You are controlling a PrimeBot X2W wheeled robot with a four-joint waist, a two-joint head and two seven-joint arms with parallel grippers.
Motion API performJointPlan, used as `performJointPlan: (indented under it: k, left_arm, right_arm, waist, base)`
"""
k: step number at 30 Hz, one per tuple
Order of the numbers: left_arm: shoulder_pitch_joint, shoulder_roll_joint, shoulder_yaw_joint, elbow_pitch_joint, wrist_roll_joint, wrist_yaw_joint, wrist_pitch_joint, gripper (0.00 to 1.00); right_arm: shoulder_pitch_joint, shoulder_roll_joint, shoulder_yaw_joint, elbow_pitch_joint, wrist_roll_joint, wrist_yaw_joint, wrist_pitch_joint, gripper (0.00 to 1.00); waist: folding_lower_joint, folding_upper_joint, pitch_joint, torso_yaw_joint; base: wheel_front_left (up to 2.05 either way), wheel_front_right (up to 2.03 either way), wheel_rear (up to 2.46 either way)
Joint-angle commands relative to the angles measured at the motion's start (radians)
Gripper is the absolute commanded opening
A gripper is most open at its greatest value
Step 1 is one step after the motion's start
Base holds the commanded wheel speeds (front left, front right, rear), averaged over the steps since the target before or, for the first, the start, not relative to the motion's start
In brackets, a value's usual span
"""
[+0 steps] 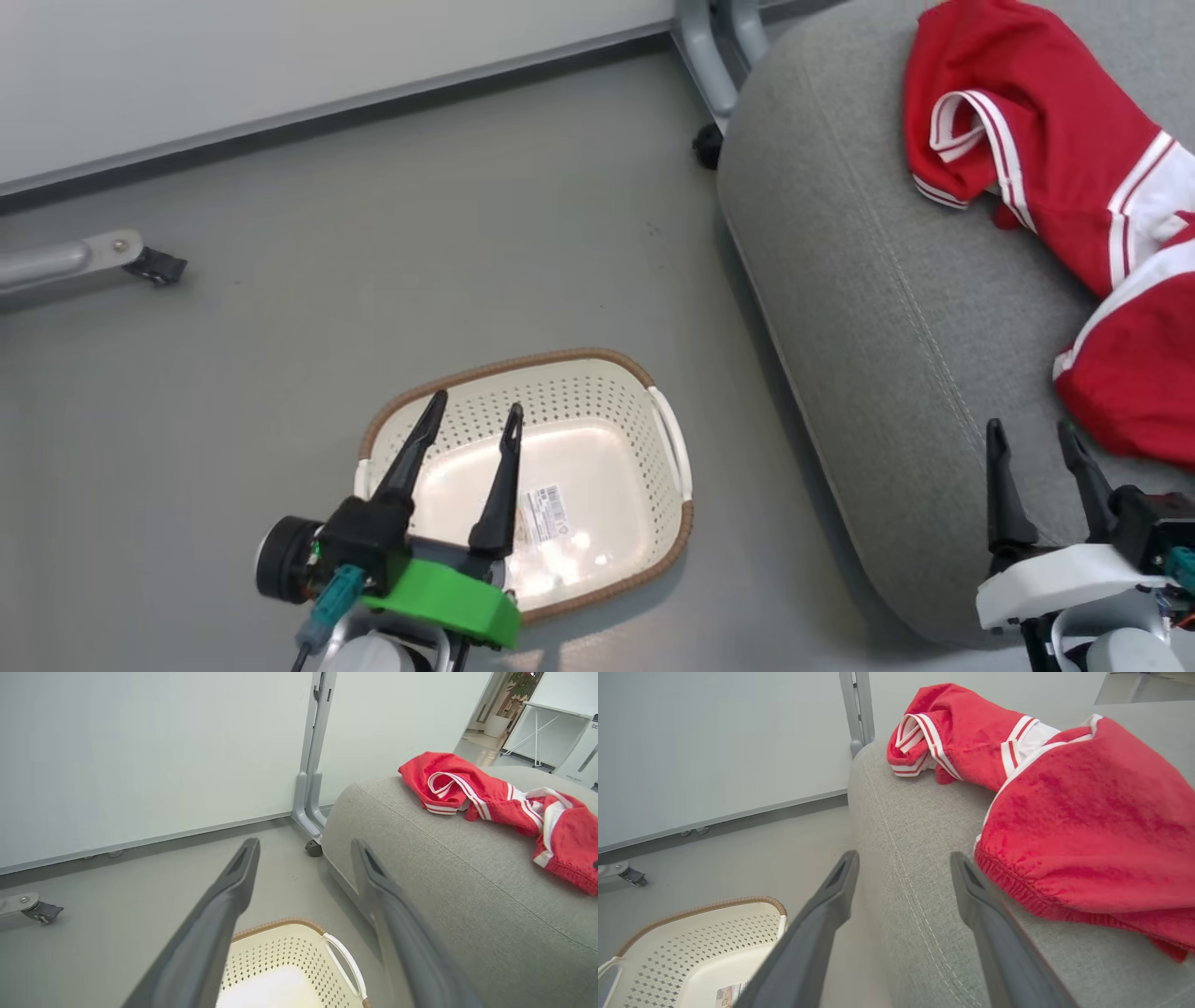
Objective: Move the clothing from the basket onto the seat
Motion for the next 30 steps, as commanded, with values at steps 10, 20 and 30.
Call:
performJointPlan:
  k: [10,20,30]
  left_arm:
    - [0.173,-0.038,0.240,-0.028,0.063,-0.024,-0.002,1.00]
    - [0.263,-0.073,0.374,-0.037,0.132,-0.096,-0.002,1.00]
    - [0.287,-0.087,0.406,-0.035,0.164,-0.121,-0.002,1.00]
  right_arm:
    - [0.033,-0.004,0.139,-0.067,-0.024,-0.001,-0.002,1.00]
    - [0.051,-0.004,0.193,-0.107,-0.001,-0.001,-0.002,1.00]
    - [0.089,-0.004,0.200,-0.097,0.008,-0.001,-0.002,1.00]
  waist:
    - [0.0001,0.0000,-0.233,0.216]
    - [0.0001,0.0000,-0.298,0.207]
    - [0.0001,0.0000,-0.330,0.174]
  base:
    - [0.00,0.00,0.00]
    - [0.00,0.00,0.00]
    - [0.00,0.00,0.00]
